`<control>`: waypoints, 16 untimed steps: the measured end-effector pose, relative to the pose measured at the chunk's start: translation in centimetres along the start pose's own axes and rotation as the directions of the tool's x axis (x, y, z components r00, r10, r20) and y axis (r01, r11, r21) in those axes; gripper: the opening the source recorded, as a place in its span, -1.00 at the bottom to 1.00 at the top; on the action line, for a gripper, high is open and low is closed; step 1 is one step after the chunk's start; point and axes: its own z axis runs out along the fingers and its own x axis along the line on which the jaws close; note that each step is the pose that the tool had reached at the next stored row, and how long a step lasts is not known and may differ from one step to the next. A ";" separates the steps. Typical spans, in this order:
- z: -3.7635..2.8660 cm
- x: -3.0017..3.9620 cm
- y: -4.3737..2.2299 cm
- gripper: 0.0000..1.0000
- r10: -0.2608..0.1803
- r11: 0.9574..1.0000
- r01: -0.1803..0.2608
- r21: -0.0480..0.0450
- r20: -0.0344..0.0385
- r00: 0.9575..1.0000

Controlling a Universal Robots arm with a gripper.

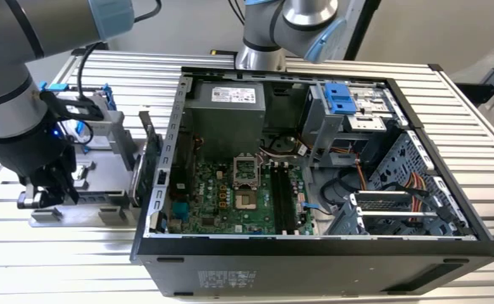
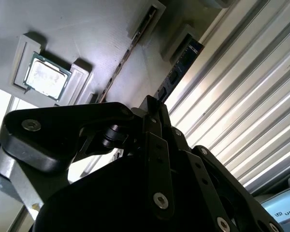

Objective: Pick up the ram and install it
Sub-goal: 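Pick up the ram and move it above insertion slot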

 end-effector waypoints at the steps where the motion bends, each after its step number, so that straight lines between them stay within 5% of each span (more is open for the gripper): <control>1: -0.05 0.00 0.00 -1.00 0.000 1.000 0.000 0.000 0.000 1.000; 16: -1.07 0.01 0.03 -1.00 0.001 1.000 -0.001 0.000 0.000 1.000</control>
